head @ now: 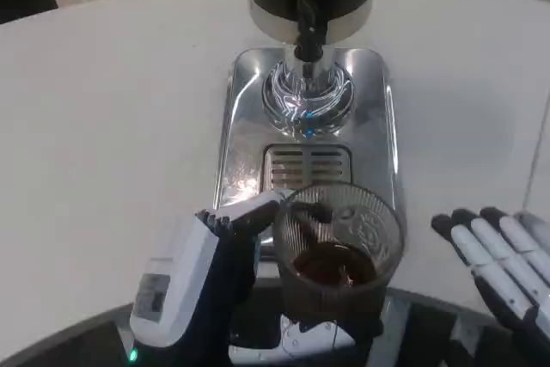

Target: Grasp the cup under the faucet to collect the drink, then remove the cup.

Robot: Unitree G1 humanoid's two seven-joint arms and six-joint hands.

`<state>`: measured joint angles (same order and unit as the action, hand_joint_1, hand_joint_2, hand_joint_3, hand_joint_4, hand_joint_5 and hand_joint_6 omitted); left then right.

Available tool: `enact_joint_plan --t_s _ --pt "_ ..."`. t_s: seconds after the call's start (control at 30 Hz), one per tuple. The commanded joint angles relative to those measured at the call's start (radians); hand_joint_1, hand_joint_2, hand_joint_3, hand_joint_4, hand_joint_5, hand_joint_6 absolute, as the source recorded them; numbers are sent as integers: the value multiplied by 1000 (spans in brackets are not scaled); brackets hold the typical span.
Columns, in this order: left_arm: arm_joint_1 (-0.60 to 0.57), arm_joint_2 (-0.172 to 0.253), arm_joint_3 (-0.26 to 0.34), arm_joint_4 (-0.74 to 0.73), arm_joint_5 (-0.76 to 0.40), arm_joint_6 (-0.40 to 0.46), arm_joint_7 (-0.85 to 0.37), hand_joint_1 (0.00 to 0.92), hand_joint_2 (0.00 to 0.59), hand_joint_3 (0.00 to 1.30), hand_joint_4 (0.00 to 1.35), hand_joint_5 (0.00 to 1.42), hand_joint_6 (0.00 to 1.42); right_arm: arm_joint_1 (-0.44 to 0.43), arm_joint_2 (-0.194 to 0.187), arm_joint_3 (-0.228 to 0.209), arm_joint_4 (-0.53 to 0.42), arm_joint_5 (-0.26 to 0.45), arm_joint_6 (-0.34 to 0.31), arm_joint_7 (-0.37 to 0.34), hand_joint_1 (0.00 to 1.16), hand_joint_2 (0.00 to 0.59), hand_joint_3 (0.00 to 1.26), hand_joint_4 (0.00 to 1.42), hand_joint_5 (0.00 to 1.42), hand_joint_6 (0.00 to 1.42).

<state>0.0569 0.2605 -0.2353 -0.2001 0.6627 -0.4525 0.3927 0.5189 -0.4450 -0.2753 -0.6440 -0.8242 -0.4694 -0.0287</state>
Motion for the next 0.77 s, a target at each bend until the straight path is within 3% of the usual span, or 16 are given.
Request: enact_joint_plan --t_s 0.03,0.3,0.77 --pt "23 -13 2 -54 -13 -43 -14 663 97 1116 1216 1424 1424 15 25 -11 -24 -4 -31 -41 190 528 0 0 0 0" --pt "54 -39 -1 -65 -4 -47 -14 661 98 1120 1213 1424 1424 6 64 23 -46 -41 -18 -27 192 530 0 0 0 0" --pt "62 -57 -4 -69 3 -51 -19 660 105 1120 1213 1424 1424 38 113 41 -68 -64 -14 -35 212 533 0 0 0 0"
